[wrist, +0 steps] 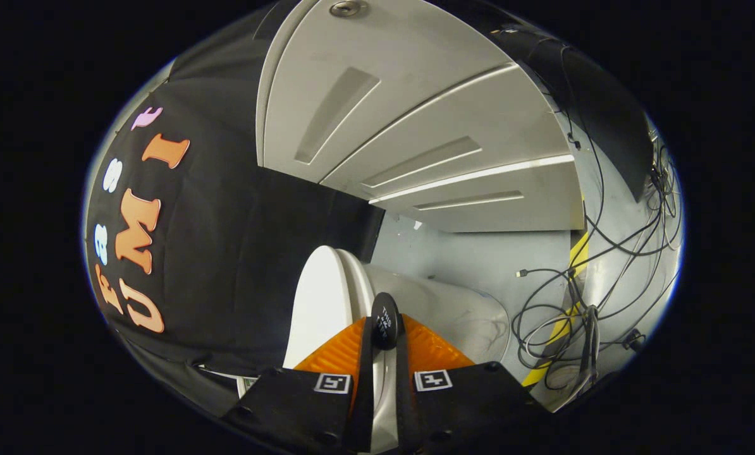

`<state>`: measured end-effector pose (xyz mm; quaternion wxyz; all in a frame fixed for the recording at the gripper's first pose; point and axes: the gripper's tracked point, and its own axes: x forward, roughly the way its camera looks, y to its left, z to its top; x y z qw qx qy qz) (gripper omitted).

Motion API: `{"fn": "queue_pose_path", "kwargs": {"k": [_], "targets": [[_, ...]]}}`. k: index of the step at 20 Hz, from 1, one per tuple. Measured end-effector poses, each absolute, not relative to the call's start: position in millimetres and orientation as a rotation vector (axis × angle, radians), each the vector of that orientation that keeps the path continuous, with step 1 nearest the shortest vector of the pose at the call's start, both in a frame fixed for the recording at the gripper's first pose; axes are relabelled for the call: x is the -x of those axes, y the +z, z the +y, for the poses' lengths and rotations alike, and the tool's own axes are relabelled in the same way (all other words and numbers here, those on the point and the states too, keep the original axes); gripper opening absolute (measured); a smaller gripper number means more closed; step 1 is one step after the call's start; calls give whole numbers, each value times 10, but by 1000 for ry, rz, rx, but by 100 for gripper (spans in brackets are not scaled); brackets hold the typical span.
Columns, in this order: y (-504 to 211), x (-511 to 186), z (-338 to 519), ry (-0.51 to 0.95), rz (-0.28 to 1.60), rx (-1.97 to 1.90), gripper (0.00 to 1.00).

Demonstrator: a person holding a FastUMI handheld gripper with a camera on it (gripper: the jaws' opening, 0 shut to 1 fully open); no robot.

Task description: Open the toilet lid.

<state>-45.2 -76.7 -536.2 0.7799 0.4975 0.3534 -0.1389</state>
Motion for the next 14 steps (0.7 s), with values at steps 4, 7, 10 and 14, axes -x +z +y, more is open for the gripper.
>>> {"fn": "queue_pose_path", "kwargs": {"k": [4,7,10,14], "targets": [[-5261,340,-804,-346,739,-965,15],[-5080,252,-794,-352,699,-942,9],[-4848,152,-765,-338,646,-881,9],[-4530,69,-643,-319,627,-801,8]]}}
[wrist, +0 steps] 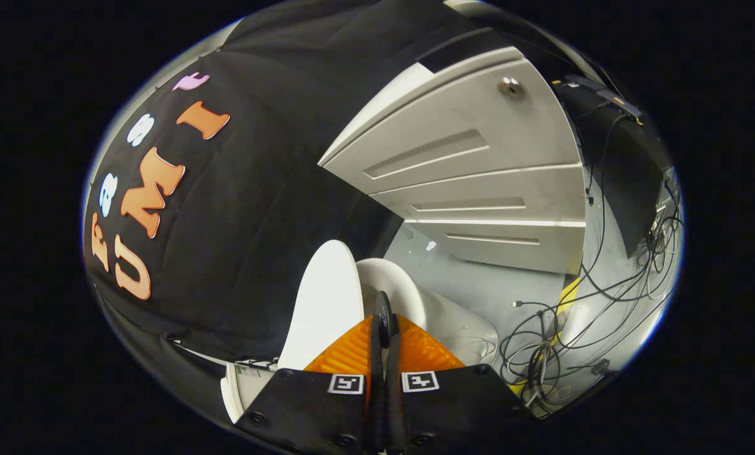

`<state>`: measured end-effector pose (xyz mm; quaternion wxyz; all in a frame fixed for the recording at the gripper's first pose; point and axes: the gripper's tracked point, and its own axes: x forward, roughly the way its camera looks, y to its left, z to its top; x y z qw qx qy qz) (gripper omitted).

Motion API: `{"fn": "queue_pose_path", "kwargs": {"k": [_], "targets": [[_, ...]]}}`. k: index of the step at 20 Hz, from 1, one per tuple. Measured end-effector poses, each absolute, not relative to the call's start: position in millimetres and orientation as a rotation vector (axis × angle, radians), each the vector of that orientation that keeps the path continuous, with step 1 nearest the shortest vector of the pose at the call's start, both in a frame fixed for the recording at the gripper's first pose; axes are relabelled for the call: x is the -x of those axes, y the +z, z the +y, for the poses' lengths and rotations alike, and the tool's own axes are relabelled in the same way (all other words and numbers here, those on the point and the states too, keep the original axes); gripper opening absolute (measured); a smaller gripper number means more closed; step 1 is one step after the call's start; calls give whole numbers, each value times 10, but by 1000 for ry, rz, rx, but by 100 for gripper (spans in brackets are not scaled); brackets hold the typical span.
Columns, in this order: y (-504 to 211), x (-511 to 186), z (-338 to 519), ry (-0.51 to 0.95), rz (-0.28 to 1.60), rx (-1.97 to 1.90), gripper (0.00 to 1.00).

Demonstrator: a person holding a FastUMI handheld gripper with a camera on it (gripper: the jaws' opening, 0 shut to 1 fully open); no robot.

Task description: Open the toilet lid.

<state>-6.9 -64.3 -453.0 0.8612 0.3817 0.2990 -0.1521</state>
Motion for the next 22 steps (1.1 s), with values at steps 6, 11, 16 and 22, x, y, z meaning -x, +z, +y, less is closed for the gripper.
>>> {"fn": "queue_pose_path", "kwargs": {"k": [6,11,16,22], "targets": [[-4019,-66,-439,-282,574,-693,8],[-3635,-122,-191,-227,557,-641,8],[-3290,-144,76,-172,543,-623,8],[-2964,-167,416,-106,533,-542,8]]}}
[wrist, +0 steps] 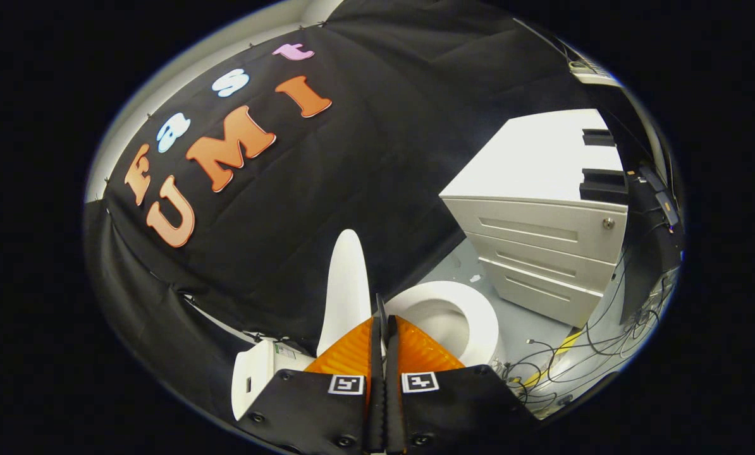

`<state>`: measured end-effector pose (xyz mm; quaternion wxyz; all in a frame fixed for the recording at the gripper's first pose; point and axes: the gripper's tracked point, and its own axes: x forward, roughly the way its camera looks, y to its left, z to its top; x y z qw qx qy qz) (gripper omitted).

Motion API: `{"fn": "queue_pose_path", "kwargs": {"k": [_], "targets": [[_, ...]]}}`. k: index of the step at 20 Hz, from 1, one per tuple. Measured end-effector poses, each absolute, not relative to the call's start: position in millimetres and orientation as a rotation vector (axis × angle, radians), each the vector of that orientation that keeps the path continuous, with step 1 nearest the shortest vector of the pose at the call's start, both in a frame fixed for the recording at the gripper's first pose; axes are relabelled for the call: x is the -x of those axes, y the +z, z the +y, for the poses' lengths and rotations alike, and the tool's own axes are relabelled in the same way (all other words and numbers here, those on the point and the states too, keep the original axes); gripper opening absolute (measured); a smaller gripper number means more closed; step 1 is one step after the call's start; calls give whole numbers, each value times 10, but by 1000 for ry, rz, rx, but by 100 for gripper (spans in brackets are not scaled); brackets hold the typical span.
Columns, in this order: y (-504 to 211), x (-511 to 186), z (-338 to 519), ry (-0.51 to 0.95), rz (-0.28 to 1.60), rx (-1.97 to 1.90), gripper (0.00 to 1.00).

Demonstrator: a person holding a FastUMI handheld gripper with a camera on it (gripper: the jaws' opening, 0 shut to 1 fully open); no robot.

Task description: Open the toilet lid.

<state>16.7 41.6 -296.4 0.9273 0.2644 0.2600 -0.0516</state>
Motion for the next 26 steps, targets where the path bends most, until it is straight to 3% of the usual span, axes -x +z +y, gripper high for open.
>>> {"fn": "queue_pose_path", "kwargs": {"k": [26], "targets": [[-2118,-62,1840,116,467,-271,8]]}}
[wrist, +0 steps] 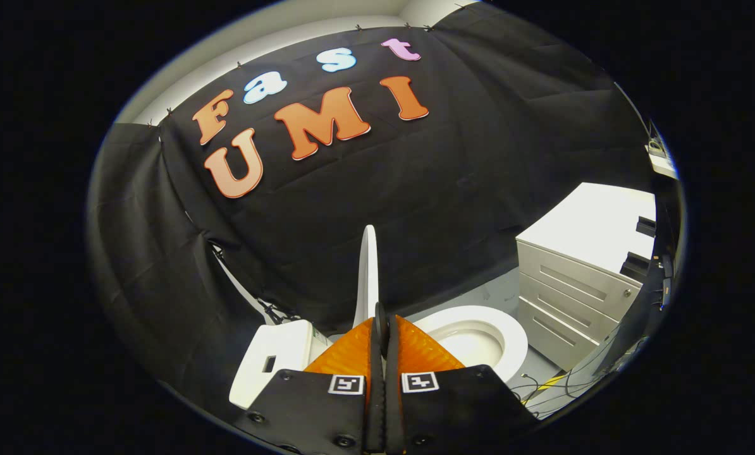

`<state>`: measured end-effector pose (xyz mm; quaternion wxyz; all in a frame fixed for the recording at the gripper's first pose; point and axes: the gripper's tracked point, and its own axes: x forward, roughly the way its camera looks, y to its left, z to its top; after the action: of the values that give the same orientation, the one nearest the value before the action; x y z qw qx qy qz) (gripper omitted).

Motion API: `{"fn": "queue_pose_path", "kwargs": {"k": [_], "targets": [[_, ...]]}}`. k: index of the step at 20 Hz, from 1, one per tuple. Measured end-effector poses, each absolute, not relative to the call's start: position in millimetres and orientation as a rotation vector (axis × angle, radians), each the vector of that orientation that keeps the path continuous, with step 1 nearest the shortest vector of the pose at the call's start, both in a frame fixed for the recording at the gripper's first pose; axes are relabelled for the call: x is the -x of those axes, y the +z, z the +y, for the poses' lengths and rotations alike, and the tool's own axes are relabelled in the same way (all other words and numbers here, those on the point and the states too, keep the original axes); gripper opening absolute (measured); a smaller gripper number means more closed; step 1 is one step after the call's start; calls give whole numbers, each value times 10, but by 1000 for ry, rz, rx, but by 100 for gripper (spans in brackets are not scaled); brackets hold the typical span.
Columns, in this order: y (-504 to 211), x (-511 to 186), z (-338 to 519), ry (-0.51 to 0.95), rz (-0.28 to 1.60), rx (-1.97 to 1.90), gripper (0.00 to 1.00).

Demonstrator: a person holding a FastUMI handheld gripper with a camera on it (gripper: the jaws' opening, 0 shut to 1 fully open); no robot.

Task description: Open the toilet lid.

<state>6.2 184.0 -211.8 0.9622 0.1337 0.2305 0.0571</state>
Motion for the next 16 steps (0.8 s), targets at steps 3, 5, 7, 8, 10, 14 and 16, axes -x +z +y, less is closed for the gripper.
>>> {"fn": "queue_pose_path", "kwargs": {"k": [3,5,7,8,10,14,16], "targets": [[-2033,-23,2056,142,459,-225,8],[-1985,30,2209,168,455,-204,8],[-1948,56,2385,193,449,-180,8],[-1926,76,2464,205,446,-165,8],[-1897,118,2602,224,440,-142,8],[-1866,187,2858,258,433,-100,8],[-1846,229,2971,277,428,-80,8]]}}
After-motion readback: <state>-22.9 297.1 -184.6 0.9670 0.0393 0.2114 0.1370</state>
